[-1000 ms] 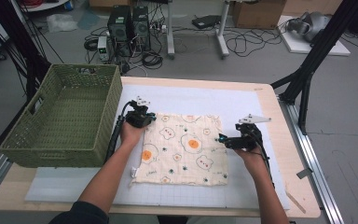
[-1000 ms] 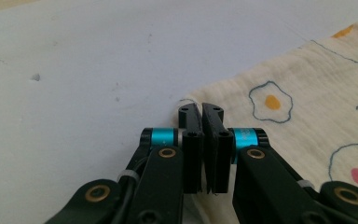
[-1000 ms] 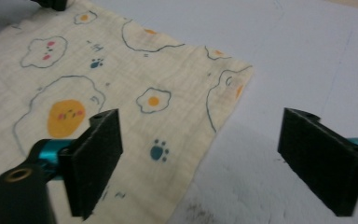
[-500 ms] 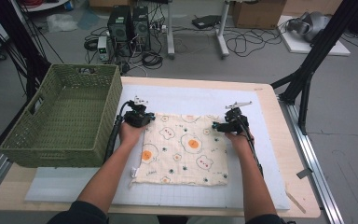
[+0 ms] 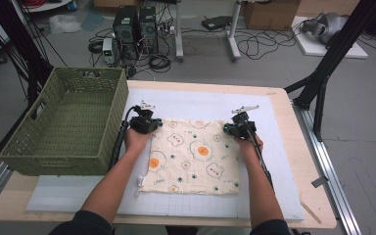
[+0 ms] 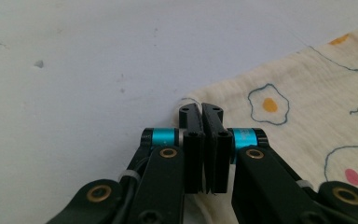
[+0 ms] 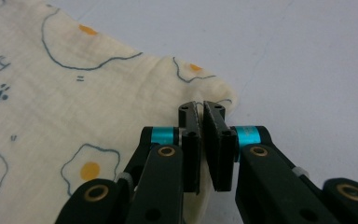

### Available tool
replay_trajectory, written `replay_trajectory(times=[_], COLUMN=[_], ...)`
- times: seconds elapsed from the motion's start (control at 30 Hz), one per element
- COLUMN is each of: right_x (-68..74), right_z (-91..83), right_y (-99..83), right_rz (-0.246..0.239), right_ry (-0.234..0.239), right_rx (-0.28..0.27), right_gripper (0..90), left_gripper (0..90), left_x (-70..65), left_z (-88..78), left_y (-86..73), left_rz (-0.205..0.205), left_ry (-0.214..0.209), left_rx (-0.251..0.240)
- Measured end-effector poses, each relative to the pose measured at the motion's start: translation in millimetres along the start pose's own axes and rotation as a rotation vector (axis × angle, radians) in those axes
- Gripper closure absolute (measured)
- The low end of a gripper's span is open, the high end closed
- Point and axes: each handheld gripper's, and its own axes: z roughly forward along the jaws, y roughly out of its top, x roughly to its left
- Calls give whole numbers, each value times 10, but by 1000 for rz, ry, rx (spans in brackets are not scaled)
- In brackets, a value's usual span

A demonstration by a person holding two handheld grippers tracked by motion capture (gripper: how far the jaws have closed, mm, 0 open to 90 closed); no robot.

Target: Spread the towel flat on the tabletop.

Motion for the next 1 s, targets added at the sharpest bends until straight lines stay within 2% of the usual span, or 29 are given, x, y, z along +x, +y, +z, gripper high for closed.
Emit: replay_trajectory(times=[0.07, 0.1, 0.17, 0.27, 0.33, 0.43, 0.57, 0.63, 0.7, 0.8, 1.0], right_x=[31, 35, 18, -10, -31, -1, 21, 32, 61, 102, 144], right_z=[0, -12, -51, -138, -170, -236, -293, -337, -400, -471, -599], right_y=[40, 59, 87, 137, 188, 262, 267, 253, 238, 223, 165], right_rz=[-16, -22, -10, -48, -33, -47, -73, -69, -79, -94, -103], right_ry=[-27, -47, -54, -73, -76, -85, -57, -45, -25, -14, 2], right_rx=[23, 13, -16, -92, -110, -171, -190, -205, -226, -235, -262], right_gripper=[866, 868, 869, 870, 870, 869, 869, 869, 869, 869, 868], left_gripper=[870, 870, 870, 870, 871, 871, 870, 870, 870, 870, 870], left_x=[-1, 11, 19, 48, 50, 53, 54, 33, 17, -50, -162], left_z=[-15, -37, -80, -152, -180, -236, -346, -419, -486, -581, -707], left_y=[17, 34, 70, 112, 133, 156, 166, 185, 212, 240, 232], left_rz=[-8, -12, -18, -24, -29, -28, -23, -4, -5, 25, 55], left_ry=[11, 11, 19, 34, 37, 31, -12, -6, -11, -32, -71], left_rx=[-17, -30, -73, -136, -170, -207, -216, -213, -232, -240, -246])
